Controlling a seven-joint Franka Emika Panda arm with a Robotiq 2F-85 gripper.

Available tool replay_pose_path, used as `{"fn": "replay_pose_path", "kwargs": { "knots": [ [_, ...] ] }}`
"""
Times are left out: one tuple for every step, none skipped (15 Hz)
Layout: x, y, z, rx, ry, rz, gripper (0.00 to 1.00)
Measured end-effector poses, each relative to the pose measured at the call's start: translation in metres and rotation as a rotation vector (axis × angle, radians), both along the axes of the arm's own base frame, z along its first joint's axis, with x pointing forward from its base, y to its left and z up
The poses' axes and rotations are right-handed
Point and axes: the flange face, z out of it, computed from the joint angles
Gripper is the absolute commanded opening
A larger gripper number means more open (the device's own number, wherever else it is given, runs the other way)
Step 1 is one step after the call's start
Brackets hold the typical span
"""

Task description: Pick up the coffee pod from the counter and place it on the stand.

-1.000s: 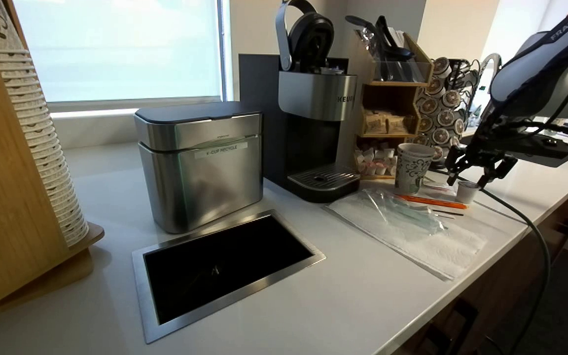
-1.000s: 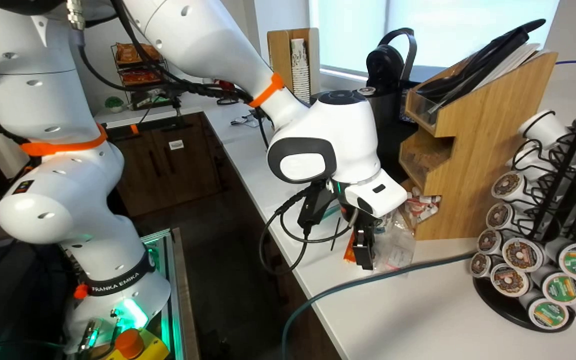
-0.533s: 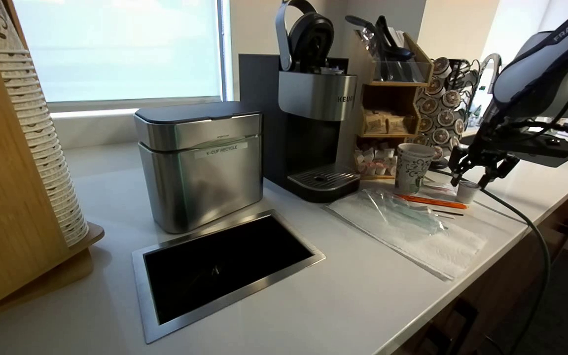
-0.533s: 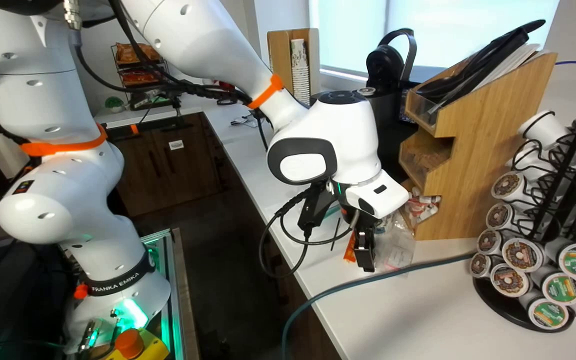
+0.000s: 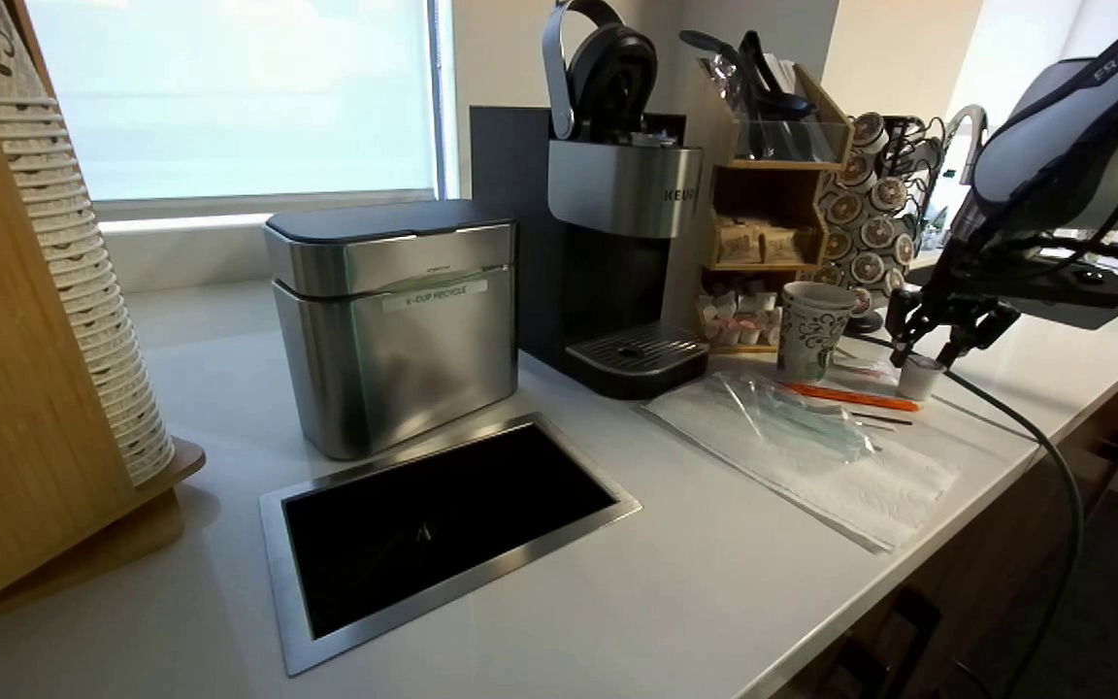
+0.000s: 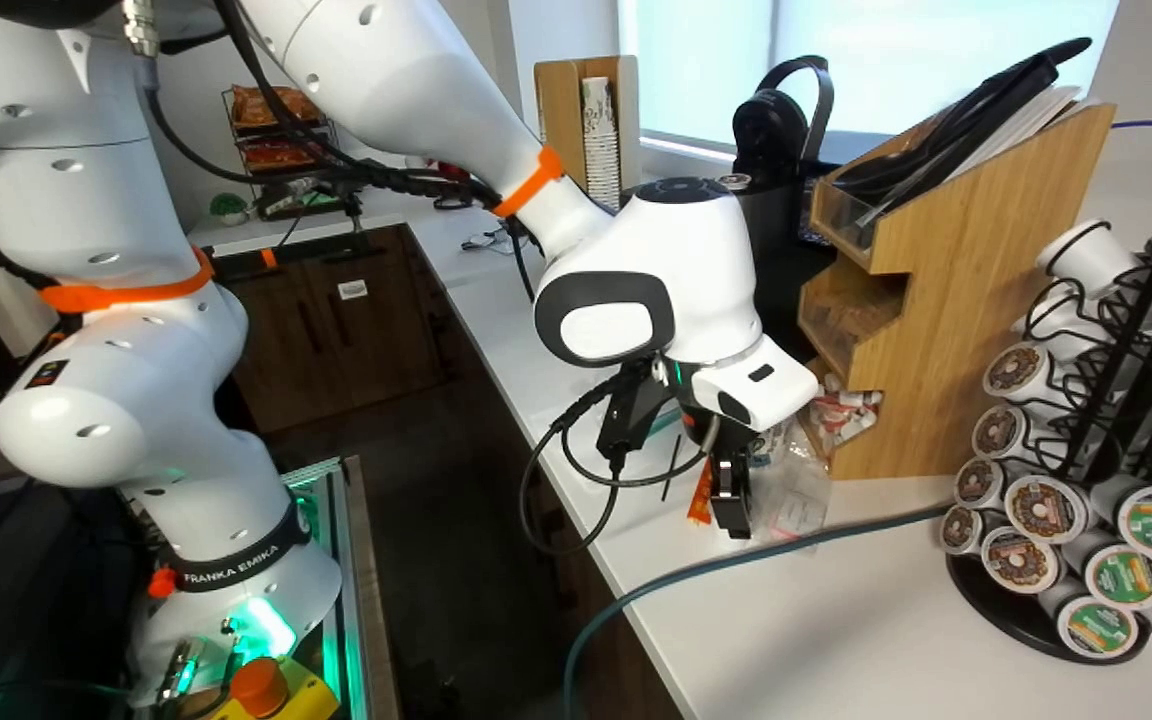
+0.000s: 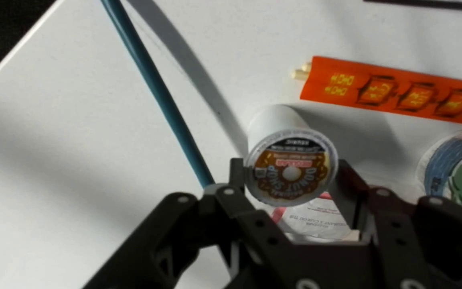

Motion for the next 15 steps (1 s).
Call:
{"fn": "replay_pose_path", "kwargs": {
  "knots": [
    [0.0, 0.001, 0.0, -0.001, 0.001, 0.003, 0.58],
    [0.0, 0.001, 0.0, -0.002, 0.002, 0.006, 0.45],
    [0.0, 0.002, 0.0, -0.004, 0.002, 0.01, 0.44],
    [0.001, 0.003, 0.0, -0.006, 0.003, 0.014, 0.38],
    [0.001, 0.003, 0.001, -0.008, 0.003, 0.017, 0.29],
    [0.001, 0.003, 0.002, -0.009, 0.001, 0.018, 0.28],
    [0.001, 0.003, 0.003, -0.01, -0.001, 0.019, 0.28],
    [0.001, 0.004, 0.005, -0.011, -0.004, 0.021, 0.28],
    [0.001, 0.004, 0.007, -0.013, -0.006, 0.022, 0.28],
    [0.0, 0.004, 0.009, -0.015, -0.01, 0.023, 0.28],
    [-0.001, 0.004, 0.014, -0.018, -0.017, 0.024, 0.28],
    [-0.003, 0.003, 0.02, -0.024, -0.028, 0.025, 0.28],
    [-0.005, 0.002, 0.029, -0.03, -0.043, 0.024, 0.28],
    [-0.009, 0.0, 0.041, -0.037, -0.066, 0.02, 0.28],
    [-0.012, -0.001, 0.056, -0.049, -0.111, 0.012, 0.28]
  ]
}}
